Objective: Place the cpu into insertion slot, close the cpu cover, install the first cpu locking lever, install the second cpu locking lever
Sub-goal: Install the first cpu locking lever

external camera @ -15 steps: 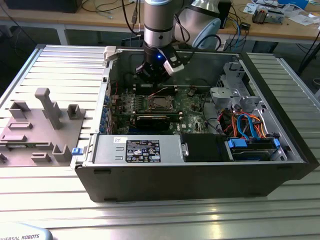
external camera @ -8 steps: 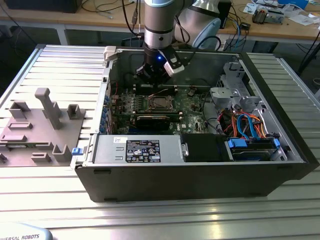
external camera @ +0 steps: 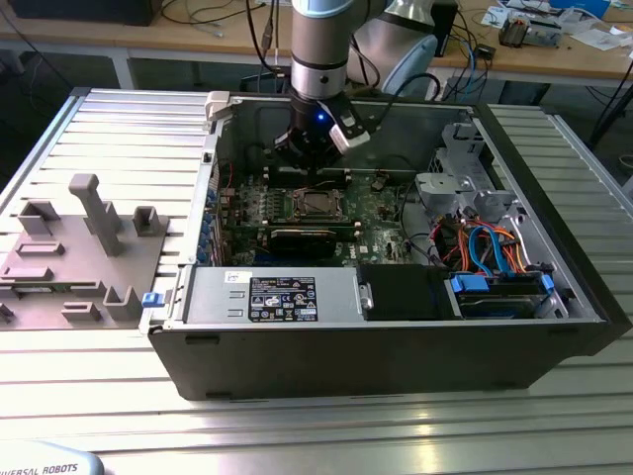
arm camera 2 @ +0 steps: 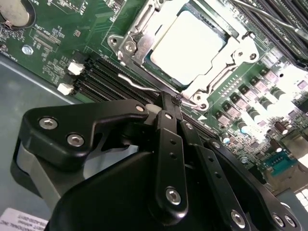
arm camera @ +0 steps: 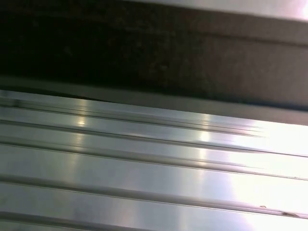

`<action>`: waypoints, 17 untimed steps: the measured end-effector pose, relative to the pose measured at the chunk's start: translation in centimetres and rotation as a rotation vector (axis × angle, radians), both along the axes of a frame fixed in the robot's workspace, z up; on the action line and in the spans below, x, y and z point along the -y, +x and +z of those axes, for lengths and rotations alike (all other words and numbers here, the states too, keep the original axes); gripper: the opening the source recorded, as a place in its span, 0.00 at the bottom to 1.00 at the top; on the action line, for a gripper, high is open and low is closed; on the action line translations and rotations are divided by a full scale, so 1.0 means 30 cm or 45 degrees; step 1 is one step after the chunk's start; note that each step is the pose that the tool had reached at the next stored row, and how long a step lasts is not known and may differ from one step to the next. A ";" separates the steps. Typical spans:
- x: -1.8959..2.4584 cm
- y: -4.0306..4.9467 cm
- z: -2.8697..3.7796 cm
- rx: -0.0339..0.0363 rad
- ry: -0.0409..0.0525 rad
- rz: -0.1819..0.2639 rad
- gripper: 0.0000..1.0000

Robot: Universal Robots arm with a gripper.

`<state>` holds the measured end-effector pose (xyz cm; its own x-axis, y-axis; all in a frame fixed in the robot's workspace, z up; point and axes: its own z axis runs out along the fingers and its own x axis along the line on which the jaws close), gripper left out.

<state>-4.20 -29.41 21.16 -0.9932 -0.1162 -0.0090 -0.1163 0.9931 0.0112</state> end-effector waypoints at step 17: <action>0.000 0.053 -0.028 -0.0007 -0.001 0.000 0.11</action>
